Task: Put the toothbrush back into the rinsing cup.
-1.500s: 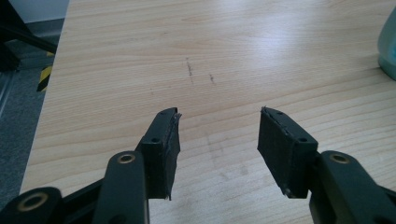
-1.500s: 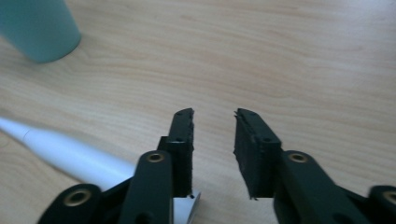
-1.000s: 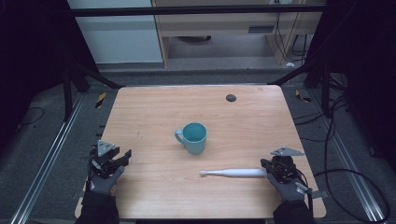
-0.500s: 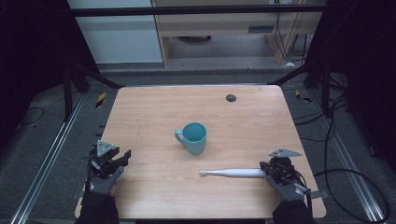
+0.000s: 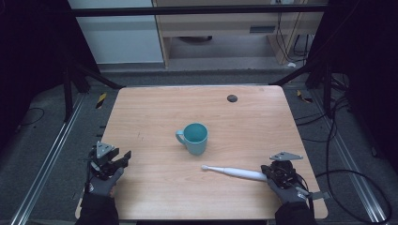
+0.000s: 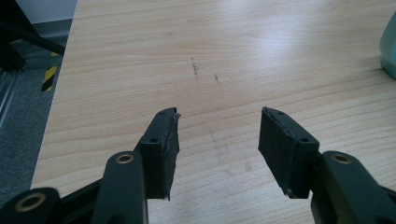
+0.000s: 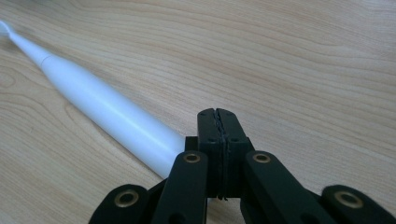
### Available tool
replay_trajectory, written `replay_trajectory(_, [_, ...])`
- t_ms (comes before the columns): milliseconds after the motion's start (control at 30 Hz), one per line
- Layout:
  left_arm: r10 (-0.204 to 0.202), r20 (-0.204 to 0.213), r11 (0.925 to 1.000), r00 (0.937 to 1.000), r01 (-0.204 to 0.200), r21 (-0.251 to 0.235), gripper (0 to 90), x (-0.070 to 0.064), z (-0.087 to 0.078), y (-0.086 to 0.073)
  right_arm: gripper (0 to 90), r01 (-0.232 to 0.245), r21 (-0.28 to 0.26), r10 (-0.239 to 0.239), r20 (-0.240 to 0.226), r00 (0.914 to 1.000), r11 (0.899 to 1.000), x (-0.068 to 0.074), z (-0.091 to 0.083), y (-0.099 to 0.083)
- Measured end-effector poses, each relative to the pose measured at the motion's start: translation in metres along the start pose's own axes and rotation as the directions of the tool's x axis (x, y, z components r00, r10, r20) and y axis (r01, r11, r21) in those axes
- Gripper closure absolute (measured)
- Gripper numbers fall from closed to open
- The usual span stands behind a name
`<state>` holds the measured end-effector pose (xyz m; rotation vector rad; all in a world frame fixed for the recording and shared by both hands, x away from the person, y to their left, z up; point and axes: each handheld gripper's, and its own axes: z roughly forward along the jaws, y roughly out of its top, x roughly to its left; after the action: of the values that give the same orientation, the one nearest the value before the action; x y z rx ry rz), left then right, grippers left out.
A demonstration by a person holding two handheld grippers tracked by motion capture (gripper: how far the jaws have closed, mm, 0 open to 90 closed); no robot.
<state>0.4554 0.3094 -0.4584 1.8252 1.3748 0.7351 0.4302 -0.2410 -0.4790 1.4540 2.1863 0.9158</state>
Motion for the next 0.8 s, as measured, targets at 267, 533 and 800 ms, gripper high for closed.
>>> replay_trajectory(267, [-0.004, 0.001, 1.0, 1.0, 0.004, -0.003, 46.7, 0.001, 0.0, 0.0, 89.3, 0.008, 0.008, -0.008, -0.004, 1.0, 1.0, 0.004, -0.001, -0.001])
replay_trajectory(533, [-0.005, 0.007, 1.0, 1.0, 0.005, -0.001, 47.1, 0.002, 0.0, 0.0, 88.7, 0.009, 0.014, -0.008, -0.017, 0.9998, 1.0, 0.006, -0.002, -0.004])
replay_trajectory(800, [0.002, 0.001, 1.0, 1.0, -0.002, 0.008, 47.8, 0.001, 0.0, 0.0, 88.3, 0.01, 0.018, -0.009, -0.029, 0.9995, 1.0, 0.01, -0.004, -0.007])
